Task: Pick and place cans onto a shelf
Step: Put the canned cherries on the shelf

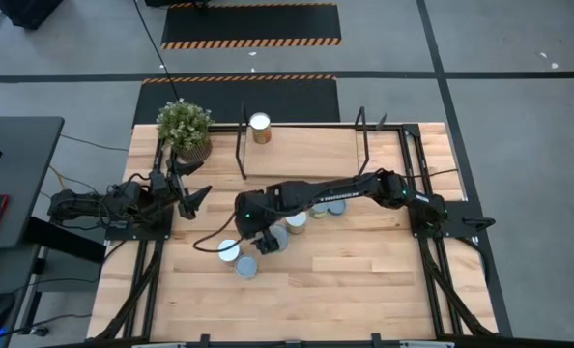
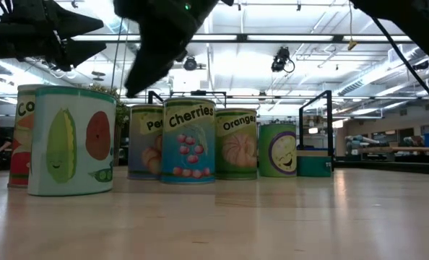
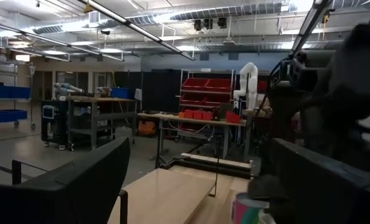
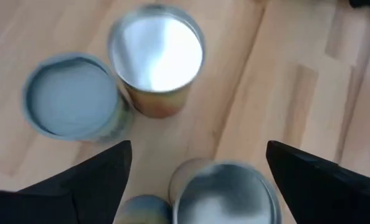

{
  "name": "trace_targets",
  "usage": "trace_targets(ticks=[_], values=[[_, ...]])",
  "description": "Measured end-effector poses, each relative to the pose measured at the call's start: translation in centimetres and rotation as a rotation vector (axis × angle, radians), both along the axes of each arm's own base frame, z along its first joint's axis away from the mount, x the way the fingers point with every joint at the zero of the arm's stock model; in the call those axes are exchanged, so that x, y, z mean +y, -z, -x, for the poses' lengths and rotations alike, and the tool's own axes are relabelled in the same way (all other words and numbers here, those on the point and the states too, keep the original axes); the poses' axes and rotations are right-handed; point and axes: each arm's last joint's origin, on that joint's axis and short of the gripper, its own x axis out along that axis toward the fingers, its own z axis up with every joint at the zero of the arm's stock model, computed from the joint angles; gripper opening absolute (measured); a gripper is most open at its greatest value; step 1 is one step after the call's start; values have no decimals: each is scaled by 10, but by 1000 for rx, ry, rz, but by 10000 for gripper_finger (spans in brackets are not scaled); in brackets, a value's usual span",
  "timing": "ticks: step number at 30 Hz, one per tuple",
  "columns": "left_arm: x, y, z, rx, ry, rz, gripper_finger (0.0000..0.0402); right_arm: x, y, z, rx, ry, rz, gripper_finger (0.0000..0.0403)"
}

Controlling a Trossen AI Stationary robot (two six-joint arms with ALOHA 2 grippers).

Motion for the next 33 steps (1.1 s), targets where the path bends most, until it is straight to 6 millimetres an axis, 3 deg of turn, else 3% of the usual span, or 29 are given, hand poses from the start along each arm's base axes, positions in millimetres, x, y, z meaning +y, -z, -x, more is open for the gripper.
trace_targets(ticks=[3, 13, 19, 24, 33], values=[[0, 0, 0, 0, 1, 1, 392, 3, 2, 5, 52, 27, 25, 376], [0, 0, 0, -1, 0, 0, 392, 28, -32, 33, 65, 68, 71, 375], [0, 0, 0, -3, -4, 8, 392, 36, -18, 49, 120, 122, 114, 375], [0, 0, 0, -11, 1, 24, 392, 39, -27, 68, 73, 158, 77, 375], [0, 0, 0, -12, 1, 26, 392, 35, -4, 86, 111, 177, 48, 375]])
